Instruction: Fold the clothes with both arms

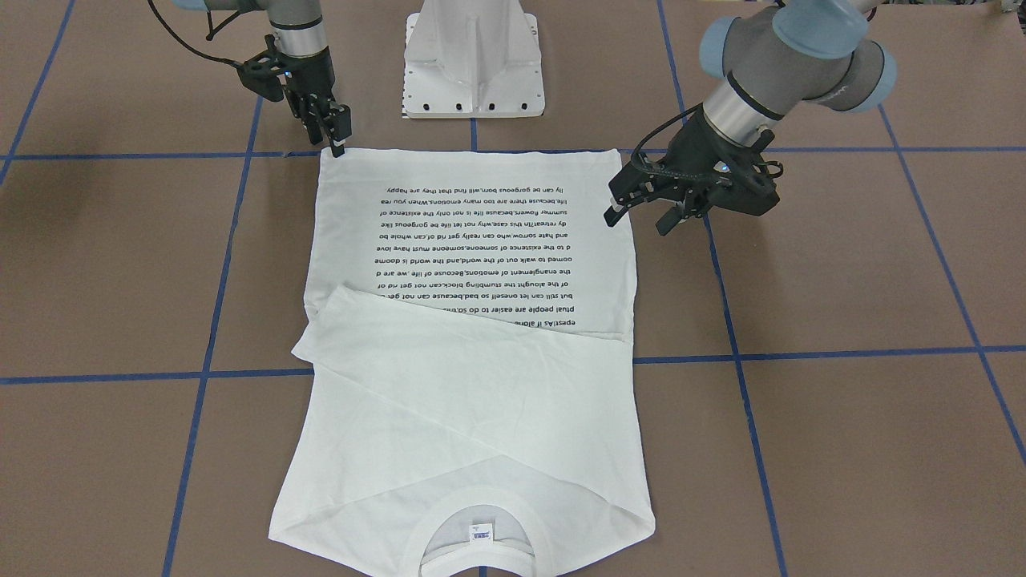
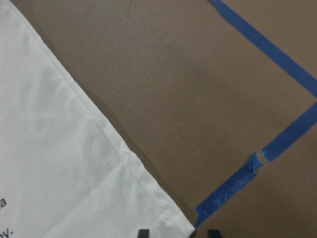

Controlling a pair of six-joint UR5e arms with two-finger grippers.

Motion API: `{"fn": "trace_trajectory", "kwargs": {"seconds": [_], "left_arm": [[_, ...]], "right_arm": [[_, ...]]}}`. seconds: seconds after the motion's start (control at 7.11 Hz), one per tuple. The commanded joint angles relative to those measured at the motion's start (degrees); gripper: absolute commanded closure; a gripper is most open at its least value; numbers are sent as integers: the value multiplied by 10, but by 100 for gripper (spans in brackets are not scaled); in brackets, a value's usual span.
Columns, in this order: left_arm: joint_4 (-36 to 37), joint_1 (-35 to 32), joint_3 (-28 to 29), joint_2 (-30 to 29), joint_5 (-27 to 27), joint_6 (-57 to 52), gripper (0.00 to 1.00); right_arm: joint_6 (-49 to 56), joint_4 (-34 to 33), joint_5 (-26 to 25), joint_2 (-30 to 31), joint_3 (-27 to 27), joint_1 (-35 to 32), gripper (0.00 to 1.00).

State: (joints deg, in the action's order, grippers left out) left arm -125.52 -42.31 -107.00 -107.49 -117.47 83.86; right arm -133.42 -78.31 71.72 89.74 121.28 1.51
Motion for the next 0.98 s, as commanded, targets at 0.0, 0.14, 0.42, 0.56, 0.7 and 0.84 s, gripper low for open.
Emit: {"fn": "trace_trajectory", "kwargs": {"seconds": [0.0, 0.14, 0.42, 0.56, 0.7, 0.84], "left_arm": [[0, 0, 0, 0, 0, 10, 0], [1, 0, -1, 0, 1, 10, 0], [1, 0, -2, 0, 0, 10, 0], [1, 0, -3, 0, 0, 10, 0], [1, 0, -3, 1, 0, 10, 0], [1, 0, -3, 1, 1, 10, 0]], "right_arm": [[-1, 0, 0, 1, -5, 0, 100], [0, 0, 0, 2, -4, -2, 100], [0, 0, 0, -3, 1, -13, 100], [0, 0, 0, 0, 2, -19, 100], [0, 0, 0, 0, 3, -22, 100], [1, 0, 0, 0, 7, -24, 100]]}}
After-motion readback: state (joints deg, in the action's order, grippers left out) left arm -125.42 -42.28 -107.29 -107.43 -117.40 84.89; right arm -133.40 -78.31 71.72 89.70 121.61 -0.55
